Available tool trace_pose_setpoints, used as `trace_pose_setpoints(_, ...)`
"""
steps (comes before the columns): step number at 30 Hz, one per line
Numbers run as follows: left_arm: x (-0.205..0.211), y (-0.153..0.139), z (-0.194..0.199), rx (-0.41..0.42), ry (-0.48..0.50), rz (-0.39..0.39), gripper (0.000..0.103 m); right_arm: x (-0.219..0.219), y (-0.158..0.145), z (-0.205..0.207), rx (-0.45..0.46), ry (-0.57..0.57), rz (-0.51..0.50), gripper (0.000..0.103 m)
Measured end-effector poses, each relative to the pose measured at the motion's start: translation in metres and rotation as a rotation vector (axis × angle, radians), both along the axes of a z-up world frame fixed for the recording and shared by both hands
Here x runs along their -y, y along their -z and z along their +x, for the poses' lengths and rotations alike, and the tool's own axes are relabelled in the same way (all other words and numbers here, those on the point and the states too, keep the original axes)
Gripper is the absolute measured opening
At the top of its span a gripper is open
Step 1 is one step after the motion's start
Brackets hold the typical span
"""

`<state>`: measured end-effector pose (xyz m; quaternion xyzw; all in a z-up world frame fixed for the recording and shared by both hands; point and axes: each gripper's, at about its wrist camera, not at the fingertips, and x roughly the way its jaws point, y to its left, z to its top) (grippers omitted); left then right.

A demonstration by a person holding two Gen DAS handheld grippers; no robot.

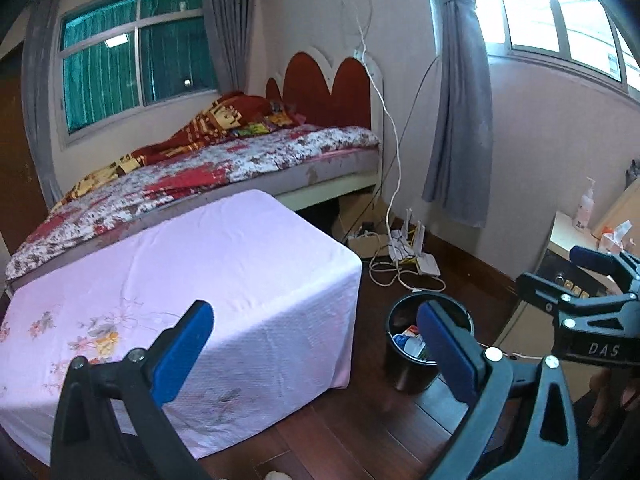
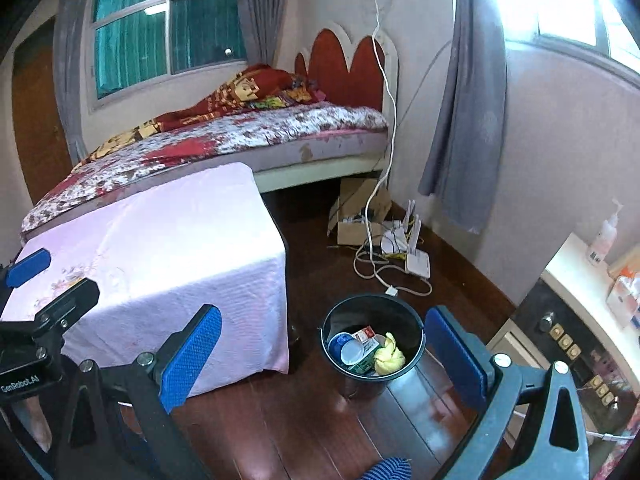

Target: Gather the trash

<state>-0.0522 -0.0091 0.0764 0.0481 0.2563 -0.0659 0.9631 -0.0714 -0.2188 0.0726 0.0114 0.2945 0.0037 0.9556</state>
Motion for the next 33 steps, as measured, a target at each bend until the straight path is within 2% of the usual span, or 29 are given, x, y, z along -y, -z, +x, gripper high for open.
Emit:
trace_pose_setpoints(5, -0.007, -0.007, -0.013, 0.029, -0.009, -0.011, 0.102, -0.004, -0.016, -0.017, 0.038, 0.004, -0.016, 0.103)
trace_pose_setpoints(11, -0.007, -0.012, -0.015, 0.039, -0.004, -0.020, 0.102, -0.001, -0.024, -0.019, 0.058, 0.019, -0.017, 0.103)
trace_pose_setpoints(33, -0.005, -0.015, -0.024, 0.054, 0.023, -0.023, 0.102, 0.003, -0.029, -0.023, 0.066, 0.030, -0.024, 0.103)
